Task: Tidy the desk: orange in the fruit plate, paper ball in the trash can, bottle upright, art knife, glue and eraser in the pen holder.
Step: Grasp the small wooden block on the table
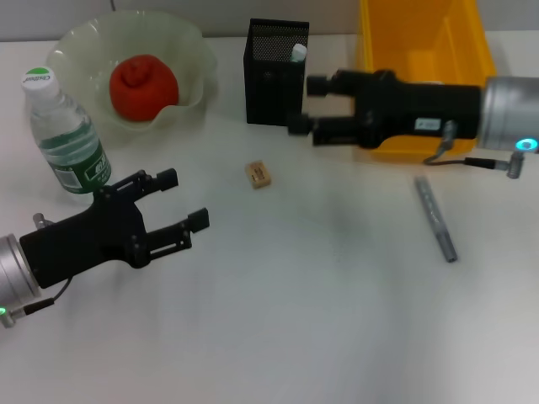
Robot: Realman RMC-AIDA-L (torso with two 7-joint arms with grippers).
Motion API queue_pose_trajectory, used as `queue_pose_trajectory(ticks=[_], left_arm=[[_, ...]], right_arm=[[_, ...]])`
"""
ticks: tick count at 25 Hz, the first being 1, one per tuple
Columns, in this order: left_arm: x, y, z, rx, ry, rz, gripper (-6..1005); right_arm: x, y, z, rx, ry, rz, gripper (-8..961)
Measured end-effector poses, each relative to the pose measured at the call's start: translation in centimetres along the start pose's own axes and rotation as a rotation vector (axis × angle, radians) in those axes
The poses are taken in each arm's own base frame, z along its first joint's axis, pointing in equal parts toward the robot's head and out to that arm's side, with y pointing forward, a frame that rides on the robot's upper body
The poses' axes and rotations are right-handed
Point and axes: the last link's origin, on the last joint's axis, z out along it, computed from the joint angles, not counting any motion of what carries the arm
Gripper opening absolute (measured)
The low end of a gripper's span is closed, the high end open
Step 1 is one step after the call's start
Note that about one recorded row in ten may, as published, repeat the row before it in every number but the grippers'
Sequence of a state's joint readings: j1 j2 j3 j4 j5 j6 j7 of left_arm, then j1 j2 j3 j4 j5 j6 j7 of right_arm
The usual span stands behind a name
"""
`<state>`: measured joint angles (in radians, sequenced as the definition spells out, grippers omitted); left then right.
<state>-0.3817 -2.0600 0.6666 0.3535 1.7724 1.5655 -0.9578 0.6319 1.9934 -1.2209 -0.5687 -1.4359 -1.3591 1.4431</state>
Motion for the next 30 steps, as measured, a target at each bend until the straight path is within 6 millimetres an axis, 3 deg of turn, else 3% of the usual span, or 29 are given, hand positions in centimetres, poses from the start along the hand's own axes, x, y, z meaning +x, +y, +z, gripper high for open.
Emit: queue_pose_trajectory(ticks=[7,15,30], left_arm=[[-0.6,0.3,-0.2,-0.013,-0.030,0.004,822],[-0.8,0.0,0.2,-0.008,-0.063,0.041,822],[-1.1,0.0,1.2,-0.023,-0.101,0.066,821]], right_arm=[[1.2,-1.2,5.2,0.091,0.277,-0.047,815],[0.9,-1.8,9.0,0.156,0.421,-0.059,814],[2.2,-1.4,10.9,0.167,0.552,-0.175,815]])
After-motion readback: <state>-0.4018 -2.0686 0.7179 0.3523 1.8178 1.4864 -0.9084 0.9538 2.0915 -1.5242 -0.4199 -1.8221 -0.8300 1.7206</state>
